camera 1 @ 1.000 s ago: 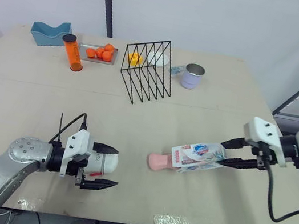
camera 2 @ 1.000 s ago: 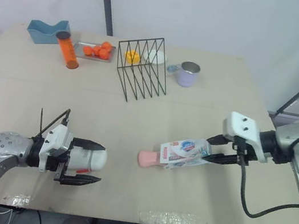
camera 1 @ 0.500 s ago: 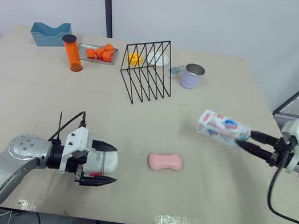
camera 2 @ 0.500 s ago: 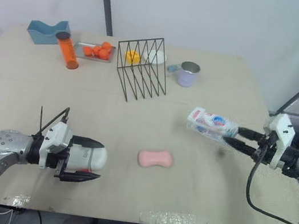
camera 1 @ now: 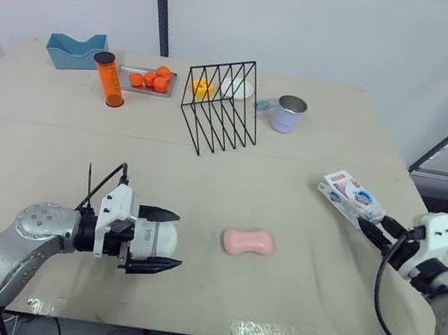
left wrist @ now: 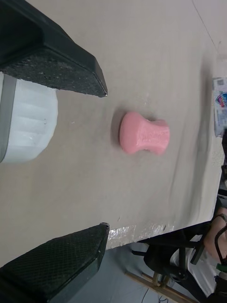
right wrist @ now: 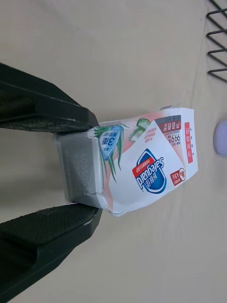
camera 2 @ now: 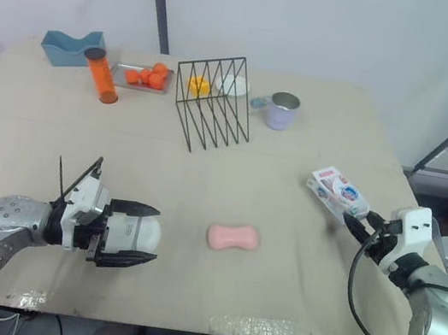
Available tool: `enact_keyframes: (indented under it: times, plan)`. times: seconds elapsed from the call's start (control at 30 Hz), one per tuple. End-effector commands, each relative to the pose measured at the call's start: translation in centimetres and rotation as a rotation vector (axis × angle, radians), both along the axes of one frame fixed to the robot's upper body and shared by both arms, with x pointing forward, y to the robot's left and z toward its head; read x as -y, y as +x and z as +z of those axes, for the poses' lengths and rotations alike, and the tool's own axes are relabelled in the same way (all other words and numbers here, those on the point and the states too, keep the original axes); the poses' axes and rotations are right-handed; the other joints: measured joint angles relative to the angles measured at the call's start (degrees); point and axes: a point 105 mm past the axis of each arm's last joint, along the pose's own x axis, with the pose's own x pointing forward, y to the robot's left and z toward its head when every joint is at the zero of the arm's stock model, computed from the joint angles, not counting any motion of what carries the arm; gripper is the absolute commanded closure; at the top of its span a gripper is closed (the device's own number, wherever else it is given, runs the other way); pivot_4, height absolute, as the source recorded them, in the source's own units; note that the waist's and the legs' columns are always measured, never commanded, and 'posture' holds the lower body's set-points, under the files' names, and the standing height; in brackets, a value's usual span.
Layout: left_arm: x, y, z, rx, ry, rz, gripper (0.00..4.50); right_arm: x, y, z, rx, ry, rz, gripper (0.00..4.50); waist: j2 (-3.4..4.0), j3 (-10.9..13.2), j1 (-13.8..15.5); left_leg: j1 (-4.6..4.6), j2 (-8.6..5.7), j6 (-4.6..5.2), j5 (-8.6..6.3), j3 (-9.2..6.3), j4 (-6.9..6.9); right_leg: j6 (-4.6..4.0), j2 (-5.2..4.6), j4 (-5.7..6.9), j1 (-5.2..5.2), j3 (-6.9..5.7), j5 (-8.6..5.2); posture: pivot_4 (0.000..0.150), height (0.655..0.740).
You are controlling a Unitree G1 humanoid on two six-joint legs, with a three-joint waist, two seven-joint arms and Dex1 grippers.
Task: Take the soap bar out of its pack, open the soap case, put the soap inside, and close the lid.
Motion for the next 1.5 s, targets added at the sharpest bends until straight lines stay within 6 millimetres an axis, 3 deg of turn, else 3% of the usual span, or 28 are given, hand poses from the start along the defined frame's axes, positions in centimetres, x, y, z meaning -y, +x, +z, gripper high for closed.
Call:
enact_keyframes:
  times: [0.03,0.43,0.73,0.97,1.07,1.17,1.4,1.5]
  plan:
    - [0.1,0.3,1.7,0.067,-0.06,0.02,0.0,0.3,-0.3,0.4,0.022,0.008,-0.035,2.3,0.01,0.0,-0.01,0.0,0.0,0.0,0.0,0.01,0.0,0.0,0.01,0.0,0.0,0.04,0.0,0.15,0.74]
    - [0.2,0.8,2.7,0.067,-0.131,0.068,0.0,0.5,-0.4,-0.5,-0.017,0.047,-0.054,2.3,0.02,-0.02,-0.03,-0.02,0.01,0.0,0.0,0.02,0.01,0.03,0.33,0.0,0.01,0.53,-0.02,0.15,0.74]
    - [0.1,0.7,2.3,0.067,-0.117,0.061,0.0,0.3,-1.4,-0.4,-0.035,-0.019,0.039,0.06,0.02,-0.02,-0.03,-0.01,0.01,0.0,0.0,0.03,0.0,0.04,0.39,0.0,0.01,0.63,-0.03,0.15,0.74]
    - [-0.2,1.0,2.3,0.077,-0.103,0.057,0.0,-0.4,-0.3,5.0,0.113,-0.218,0.211,0.06,0.05,-0.02,-0.61,0.05,0.01,0.0,0.0,0.2,0.01,0.1,0.42,0.0,0.01,0.8,-0.06,0.15,0.74]
    - [-0.5,1.2,2.5,0.083,-0.099,0.063,0.0,-2.5,0.8,7.4,0.169,-0.227,0.316,0.06,0.02,-0.01,-1.23,0.09,0.04,0.0,0.0,0.22,0.01,0.1,0.46,0.0,0.03,0.83,-0.05,0.15,0.74]
    - [-0.9,1.5,2.6,0.091,-0.097,0.091,0.0,-6.4,1.1,8.4,0.198,-0.222,0.496,0.06,0.01,-0.01,-1.3,0.08,0.06,0.02,-0.01,0.21,-0.02,0.08,0.48,0.0,0.02,0.84,-0.04,0.15,0.74]
    - [-2.5,1.7,2.9,0.116,-0.097,0.217,0.0,-16.0,-0.9,5.3,0.114,-0.19,0.958,0.06,-0.02,0.01,-1.24,0.01,0.05,0.06,-0.05,0.18,0.01,0.09,0.46,0.0,0.01,0.85,-0.05,0.15,0.74]
    - [-3.8,1.0,3.0,0.093,-0.067,0.227,0.0,-18.4,-1.8,4.7,0.087,-0.177,1.09,0.06,-0.09,0.05,-1.26,0.0,0.07,0.06,-0.05,0.16,0.02,0.08,0.48,0.0,0.0,0.85,-0.04,0.15,0.74]
